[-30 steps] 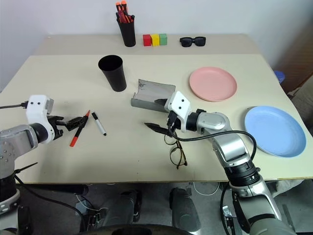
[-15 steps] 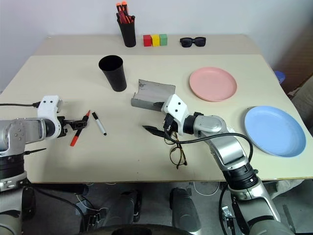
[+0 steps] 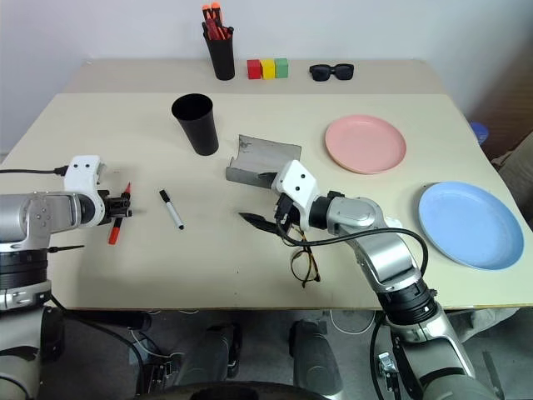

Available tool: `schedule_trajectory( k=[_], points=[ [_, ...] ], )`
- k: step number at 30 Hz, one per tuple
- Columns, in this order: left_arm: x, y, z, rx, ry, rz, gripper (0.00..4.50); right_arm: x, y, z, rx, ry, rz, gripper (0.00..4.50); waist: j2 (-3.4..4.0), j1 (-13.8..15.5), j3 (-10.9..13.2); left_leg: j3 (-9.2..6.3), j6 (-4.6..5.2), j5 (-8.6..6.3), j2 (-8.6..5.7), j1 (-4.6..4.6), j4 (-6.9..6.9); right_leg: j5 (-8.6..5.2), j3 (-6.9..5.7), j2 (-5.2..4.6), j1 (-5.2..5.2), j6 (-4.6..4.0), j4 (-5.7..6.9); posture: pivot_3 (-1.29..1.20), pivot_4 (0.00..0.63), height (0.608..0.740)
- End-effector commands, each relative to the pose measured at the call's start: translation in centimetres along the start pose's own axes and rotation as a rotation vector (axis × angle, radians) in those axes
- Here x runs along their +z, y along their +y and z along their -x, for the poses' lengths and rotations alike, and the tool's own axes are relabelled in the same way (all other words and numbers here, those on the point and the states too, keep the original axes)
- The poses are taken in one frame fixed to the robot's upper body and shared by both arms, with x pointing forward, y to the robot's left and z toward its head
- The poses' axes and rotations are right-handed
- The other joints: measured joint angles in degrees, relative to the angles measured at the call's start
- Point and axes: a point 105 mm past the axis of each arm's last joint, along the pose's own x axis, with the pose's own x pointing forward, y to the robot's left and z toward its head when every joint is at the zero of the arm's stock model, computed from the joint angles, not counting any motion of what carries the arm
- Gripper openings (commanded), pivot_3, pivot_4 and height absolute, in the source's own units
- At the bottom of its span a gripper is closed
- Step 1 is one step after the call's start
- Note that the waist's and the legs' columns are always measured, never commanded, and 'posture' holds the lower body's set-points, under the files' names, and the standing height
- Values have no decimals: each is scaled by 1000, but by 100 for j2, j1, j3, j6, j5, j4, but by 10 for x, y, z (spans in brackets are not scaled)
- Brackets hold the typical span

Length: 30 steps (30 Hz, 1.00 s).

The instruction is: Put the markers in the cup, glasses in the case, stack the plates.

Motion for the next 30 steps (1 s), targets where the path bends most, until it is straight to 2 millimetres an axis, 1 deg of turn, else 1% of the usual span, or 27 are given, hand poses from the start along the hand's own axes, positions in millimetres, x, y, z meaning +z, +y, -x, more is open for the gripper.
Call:
schedule_trajectory(
  k=[1, 2, 3, 4, 5, 7, 8, 11, 12, 14, 16, 19, 22, 26, 30],
  points=[
    [40, 10, 12, 30, -277, 40, 41, 14, 5, -1, 7, -41, 40, 4500, -1, 3, 1, 0, 0, 0, 0, -1, 0, 0, 0, 0, -1, 0, 0, 0, 150, 740],
    [63, 13, 23, 60, -450, 29, 41, 17, 2, -1, -1, -51, 42, 4500, -5, 8, 2, -1, 0, 0, 1, -2, 0, 0, -1, -1, -2, 0, -1, 0, 150, 740],
    [84, 15, 38, 97, -629, 18, 41, 20, -4, -2, -24, -67, 45, 4500, -11, 9, 2, -2, -1, 0, 3, -3, 1, 1, -3, -1, -2, -1, -2, 0, 150, 740],
    [99, 14, 51, 118, -762, 22, 41, 23, -10, -3, -52, -86, 45, 4500, -11, 11, 2, -2, -3, 1, 4, -6, 1, 1, -3, -2, -4, -2, -2, 0, 150, 740],
    [112, 11, 62, 122, -869, 45, 41, 28, -18, -5, -96, -110, 50, 4500, -12, 5, 3, -1, -4, 2, 6, -7, -1, 3, -2, -5, -6, -5, -6, 0, 150, 740],
    [127, 2, 73, 100, -978, 74, 41, 37, -30, -10, -165, -146, 64, 4500, -13, 11, 2, 4, -5, 2, 6, -8, -1, 7, -1, -7, -7, -7, -9, 0, 150, 740],
    [131, -1, 76, 94, -1008, 75, 41, 39, -33, -11, -182, -156, 70, 4500, -13, 12, 2, 4, -6, 3, 4, -9, -1, 7, -2, -7, -7, -6, -9, 0, 150, 740],
    [160, -39, 82, 64, -1141, -3, 41, 55, -54, -21, -303, -233, 79, 4500, -14, 24, 1, 5, -6, 3, -1, -9, -1, 8, -2, -5, -5, -5, -10, 0, 150, 740],
    [165, -46, 83, 61, -1166, -20, 41, 58, -58, -23, -328, -246, 79, 4500, -14, 28, 1, 4, -6, 3, -1, -10, -1, 9, -3, -5, -5, -4, -10, 0, 150, 740],
    [180, -70, 79, 58, -1221, -72, 41, 66, -69, -29, -406, -276, 83, 4500, -15, 27, 1, 5, -6, 3, -4, -10, 0, 14, -2, -5, -3, 6, -10, 0, 150, 740],
    [191, -91, 69, 61, -1254, -97, 41, 73, -73, -36, -447, -302, 80, 4500, -15, 27, 1, 4, -5, 3, -6, -12, 2, 17, -2, -2, -4, 7, -10, 0, 150, 740],
    [198, -108, 57, 58, -1286, -103, 41, 75, -69, -43, -450, -314, 81, 4500, -15, -1, 1, 6, -4, 3, -7, -13, -2, 18, -1, -2, -5, 9, -11, 0, 150, 740],
    [198, -120, 42, 35, -1287, -77, 41, 76, -61, -47, -448, -323, 78, 4500, -14, -40, 1, 13, -1, 1, -5, -15, -10, 18, 3, -2, -18, 10, -8, 0, 150, 740],
    [194, -126, 30, 34, -1280, -74, 41, 74, -55, -45, -454, -322, 68, 4500, -14, -40, 1, 10, -1, 1, -2, -35, -12, 18, 2, 4, -41, 9, -2, 0, 150, 740],
    [187, -129, 20, 6, -1265, -44, 41, 70, -52, -41, -455, -312, 57, 4500, -14, -12, 1, 7, -1, 2, -5, -98, 17, 25, 2, 2, -97, 16, 14, 0, 150, 740]
  ],
)
